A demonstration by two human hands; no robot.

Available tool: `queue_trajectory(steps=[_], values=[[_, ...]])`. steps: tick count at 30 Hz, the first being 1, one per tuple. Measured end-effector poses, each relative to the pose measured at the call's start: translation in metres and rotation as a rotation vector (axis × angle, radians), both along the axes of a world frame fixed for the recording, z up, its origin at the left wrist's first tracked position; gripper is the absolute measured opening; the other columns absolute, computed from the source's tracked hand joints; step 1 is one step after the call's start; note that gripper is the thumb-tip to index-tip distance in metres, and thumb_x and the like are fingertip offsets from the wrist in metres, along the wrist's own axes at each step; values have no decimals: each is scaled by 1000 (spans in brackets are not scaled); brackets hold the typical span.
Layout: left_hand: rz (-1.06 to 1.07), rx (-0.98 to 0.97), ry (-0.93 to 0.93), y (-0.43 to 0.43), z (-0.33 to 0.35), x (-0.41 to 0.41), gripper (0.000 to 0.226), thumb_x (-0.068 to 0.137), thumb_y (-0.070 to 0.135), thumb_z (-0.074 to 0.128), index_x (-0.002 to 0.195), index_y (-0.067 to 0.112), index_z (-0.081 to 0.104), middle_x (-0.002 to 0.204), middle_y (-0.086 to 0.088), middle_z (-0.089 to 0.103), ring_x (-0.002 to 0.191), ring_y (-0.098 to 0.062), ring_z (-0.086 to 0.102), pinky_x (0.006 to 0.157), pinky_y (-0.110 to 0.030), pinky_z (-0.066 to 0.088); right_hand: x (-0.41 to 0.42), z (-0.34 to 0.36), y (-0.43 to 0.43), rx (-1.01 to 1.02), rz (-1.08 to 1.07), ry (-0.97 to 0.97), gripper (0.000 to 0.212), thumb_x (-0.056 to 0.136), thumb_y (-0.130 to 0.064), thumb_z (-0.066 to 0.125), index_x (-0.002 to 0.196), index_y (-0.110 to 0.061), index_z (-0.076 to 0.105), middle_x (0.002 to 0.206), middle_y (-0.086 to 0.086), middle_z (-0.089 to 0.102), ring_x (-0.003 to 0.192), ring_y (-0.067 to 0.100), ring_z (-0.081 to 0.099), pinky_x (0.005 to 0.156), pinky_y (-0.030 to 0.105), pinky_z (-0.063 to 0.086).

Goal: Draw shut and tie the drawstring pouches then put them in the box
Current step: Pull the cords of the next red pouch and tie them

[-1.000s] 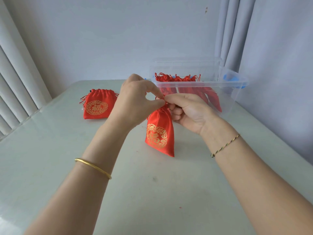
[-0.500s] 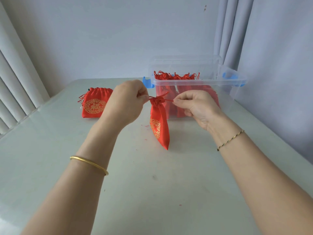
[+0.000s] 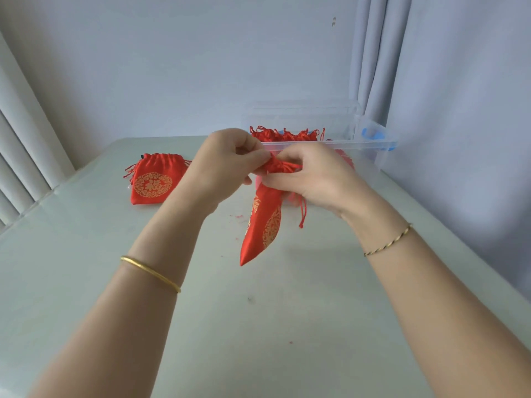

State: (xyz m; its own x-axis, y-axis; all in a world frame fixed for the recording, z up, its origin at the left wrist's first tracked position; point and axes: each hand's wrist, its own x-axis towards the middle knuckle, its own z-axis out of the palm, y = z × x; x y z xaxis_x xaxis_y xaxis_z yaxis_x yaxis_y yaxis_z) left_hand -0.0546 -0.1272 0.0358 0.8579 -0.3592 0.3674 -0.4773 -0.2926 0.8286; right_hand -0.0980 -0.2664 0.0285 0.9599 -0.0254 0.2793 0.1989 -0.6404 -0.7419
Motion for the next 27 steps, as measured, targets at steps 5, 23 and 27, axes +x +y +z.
queue_trajectory(steps=[5, 23, 27], values=[[-47, -135, 53, -18, 25, 10, 7, 89, 6, 55, 91, 10, 60, 92, -12, 68, 77, -16, 66, 53, -16, 48, 3, 37, -28, 100, -131, -73, 17, 78, -17, 71, 78, -2, 64, 73, 19, 69, 45, 17, 60, 40, 24, 45], [187, -156, 34, -19, 10, 70, 20, 87, 5, 49, 103, 11, 60, 85, 1, 60, 76, -5, 60, 54, -14, 47, 118, 69, -86, -671, -572, 220, 33, 75, -18, 73, 65, -11, 43, 79, 7, 52, 78, 26, 51, 68, 30, 40], [306, -178, 18, -2, -3, 84, 24, 86, 5, 45, 103, 13, 60, 90, -2, 59, 77, -11, 57, 62, -23, 48, 126, 60, -72, -676, -546, 378, 29, 85, -29, 61, 70, -9, 46, 75, 4, 54, 79, 26, 55, 67, 27, 42]])
